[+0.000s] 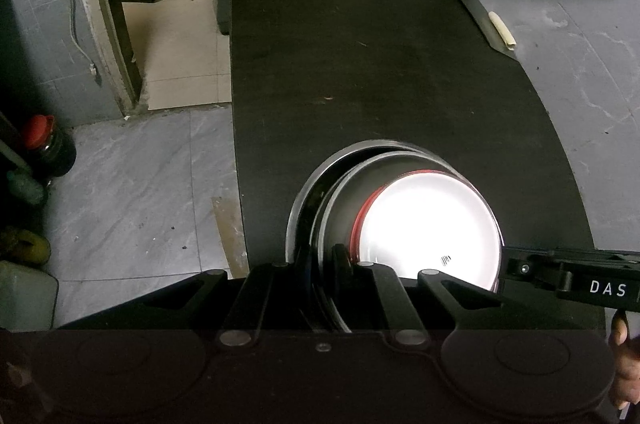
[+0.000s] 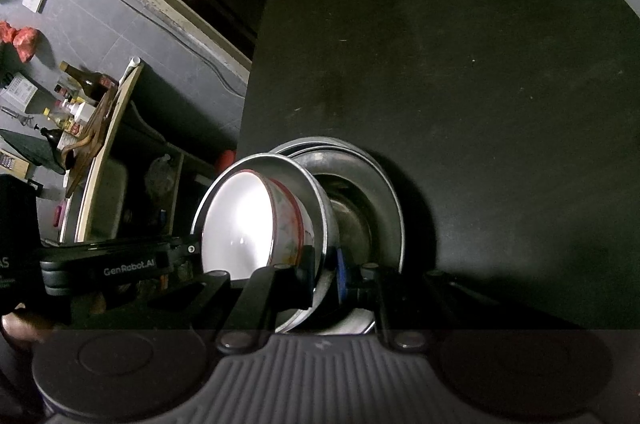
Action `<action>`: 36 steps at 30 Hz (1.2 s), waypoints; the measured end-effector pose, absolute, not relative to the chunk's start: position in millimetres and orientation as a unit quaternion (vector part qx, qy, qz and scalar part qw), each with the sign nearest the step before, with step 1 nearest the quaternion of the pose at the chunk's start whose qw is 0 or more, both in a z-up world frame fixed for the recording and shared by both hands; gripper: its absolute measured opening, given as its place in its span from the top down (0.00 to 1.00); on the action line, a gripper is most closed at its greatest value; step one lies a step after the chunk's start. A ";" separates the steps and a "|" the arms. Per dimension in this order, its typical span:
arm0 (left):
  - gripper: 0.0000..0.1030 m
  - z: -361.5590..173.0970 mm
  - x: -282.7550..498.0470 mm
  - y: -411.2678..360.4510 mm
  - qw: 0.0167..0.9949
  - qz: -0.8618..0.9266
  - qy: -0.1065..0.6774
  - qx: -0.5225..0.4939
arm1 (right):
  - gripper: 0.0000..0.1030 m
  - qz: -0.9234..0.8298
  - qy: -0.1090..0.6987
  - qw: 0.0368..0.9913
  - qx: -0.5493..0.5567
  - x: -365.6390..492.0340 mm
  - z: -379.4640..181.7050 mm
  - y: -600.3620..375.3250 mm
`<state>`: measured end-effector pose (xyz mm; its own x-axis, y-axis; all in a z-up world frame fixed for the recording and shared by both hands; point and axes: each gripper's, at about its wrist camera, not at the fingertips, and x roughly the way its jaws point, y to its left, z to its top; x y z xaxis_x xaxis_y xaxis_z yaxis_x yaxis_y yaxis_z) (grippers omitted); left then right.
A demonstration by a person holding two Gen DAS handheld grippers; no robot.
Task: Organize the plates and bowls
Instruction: 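Carry the steel bowl over the center of the steel plate stack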
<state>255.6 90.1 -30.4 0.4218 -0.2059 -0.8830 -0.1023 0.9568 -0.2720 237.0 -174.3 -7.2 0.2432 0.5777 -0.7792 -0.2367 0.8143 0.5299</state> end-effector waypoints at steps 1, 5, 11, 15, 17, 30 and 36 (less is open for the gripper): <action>0.91 -30.4 255.7 90.3 0.831 -0.031 0.537 -0.143 | 0.88 0.263 0.556 0.773 0.154 236.9 -7.8 -174.4; 0.91 -29.3 256.0 90.7 0.833 -0.029 0.535 -0.138 | 0.88 0.264 0.558 0.772 0.155 236.8 -10.9 -173.8; 0.91 -27.6 257.6 90.0 0.836 -0.024 0.532 -0.130 | 0.88 0.266 0.556 0.771 0.159 238.0 -14.2 -173.7; 0.91 -27.7 258.5 88.1 0.837 -0.023 0.533 -0.125 | 0.88 0.265 0.555 0.772 0.162 237.3 -16.2 -176.3; 0.91 -27.7 258.6 87.4 0.837 -0.022 0.532 -0.124 | 0.88 0.265 0.554 0.772 0.163 237.0 -16.6 -177.0; 0.92 -26.1 258.2 83.9 0.838 -0.015 0.532 -0.121 | 0.87 0.264 0.550 0.774 0.170 235.0 -16.2 -179.6; 0.91 -26.3 258.2 83.9 0.838 -0.014 0.532 -0.122 | 0.86 0.263 0.547 0.776 0.173 234.2 -15.8 -180.1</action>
<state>258.2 83.9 -26.3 0.4338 -0.1529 -0.8879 -0.1060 0.9700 -0.2188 234.2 -180.1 -15.8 0.2634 0.5966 -0.7581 -0.2184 0.8023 0.5555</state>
